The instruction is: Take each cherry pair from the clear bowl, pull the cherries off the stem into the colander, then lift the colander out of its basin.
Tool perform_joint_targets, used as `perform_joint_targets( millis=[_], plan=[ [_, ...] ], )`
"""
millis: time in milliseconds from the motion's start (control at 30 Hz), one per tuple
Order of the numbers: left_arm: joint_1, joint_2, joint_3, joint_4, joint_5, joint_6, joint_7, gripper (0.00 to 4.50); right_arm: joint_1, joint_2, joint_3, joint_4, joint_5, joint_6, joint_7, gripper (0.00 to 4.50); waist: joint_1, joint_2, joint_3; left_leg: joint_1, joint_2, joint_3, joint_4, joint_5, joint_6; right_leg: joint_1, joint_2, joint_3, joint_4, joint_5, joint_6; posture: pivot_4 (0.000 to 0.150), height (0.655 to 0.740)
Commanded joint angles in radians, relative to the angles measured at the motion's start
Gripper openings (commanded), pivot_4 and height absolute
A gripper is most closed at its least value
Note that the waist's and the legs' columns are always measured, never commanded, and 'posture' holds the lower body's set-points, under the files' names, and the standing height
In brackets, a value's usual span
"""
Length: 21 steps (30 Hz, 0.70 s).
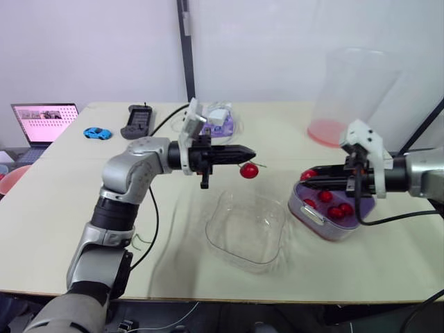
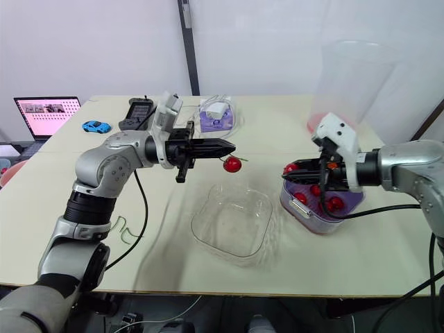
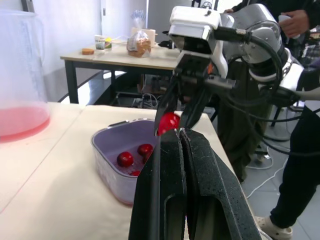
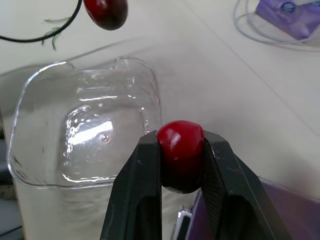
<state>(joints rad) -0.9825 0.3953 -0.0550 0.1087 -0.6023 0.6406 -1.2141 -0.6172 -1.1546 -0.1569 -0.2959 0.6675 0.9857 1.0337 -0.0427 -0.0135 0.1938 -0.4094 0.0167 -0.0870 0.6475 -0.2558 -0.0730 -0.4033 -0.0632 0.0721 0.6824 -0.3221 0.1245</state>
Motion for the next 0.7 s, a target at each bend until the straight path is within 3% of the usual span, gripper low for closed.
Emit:
perform_joint_targets(
  millis=[33, 133, 300, 500, 700],
  plan=[
    [0.001, 0.004, 0.033, -0.031, -0.021, -0.009, 0.017, 0.0, 0.012, -0.057, -0.026, 0.063, -0.07, -0.082, 0.021, 0.59, 0.001, 0.0, 0.0, 0.0, 0.0, 0.0, 0.0, 0.0, 0.0, 0.0, 0.0, 0.0, 0.0, 0.0, 0.0, 0.15, 0.7332],
    [0.012, -0.004, 0.04, -0.048, -0.028, -0.006, 0.038, 0.0, 0.042, -0.104, 0.073, 0.167, -0.219, -0.234, 0.045, 0.59, 0.0, 0.0, 0.0, 0.0, 0.0, 0.0, 0.0, 0.0, 0.0, 0.0, 0.0, 0.0, 0.0, 0.0, 0.0, 0.15, 0.7332],
    [0.038, -0.01, 0.046, -0.084, -0.043, 0.001, 0.072, 0.0, 0.011, -0.056, 0.213, 0.321, -0.351, -0.375, 0.096, 0.59, -0.005, 0.0, 0.0, 0.001, 0.0, 0.001, 0.0, 0.0, 0.0, 0.0, 0.0, 0.001, 0.0, 0.0, 0.0, 0.15, 0.7332],
    [0.064, -0.006, 0.049, -0.113, -0.049, 0.013, 0.096, 0.0, -0.031, 0.023, 0.269, 0.465, -0.423, -0.448, 0.13, 0.59, -0.002, 0.0, 0.0, 0.001, 0.0, 0.001, 0.0, 0.002, -0.003, 0.0, 0.0, 0.001, 0.0, 0.0, 0.0, 0.15, 0.7332],
    [0.06, -0.008, 0.047, -0.12, -0.057, 0.044, 0.127, 0.0, -0.033, 0.02, 0.257, 0.474, -0.436, -0.45, 0.174, 3.27, 0.0, 0.0, 0.0, 0.0, 0.0, 0.001, 0.0, 0.002, -0.003, 0.0, 0.0, 0.001, 0.0, 0.0, 0.0, 0.15, 0.7332]
  ],
)
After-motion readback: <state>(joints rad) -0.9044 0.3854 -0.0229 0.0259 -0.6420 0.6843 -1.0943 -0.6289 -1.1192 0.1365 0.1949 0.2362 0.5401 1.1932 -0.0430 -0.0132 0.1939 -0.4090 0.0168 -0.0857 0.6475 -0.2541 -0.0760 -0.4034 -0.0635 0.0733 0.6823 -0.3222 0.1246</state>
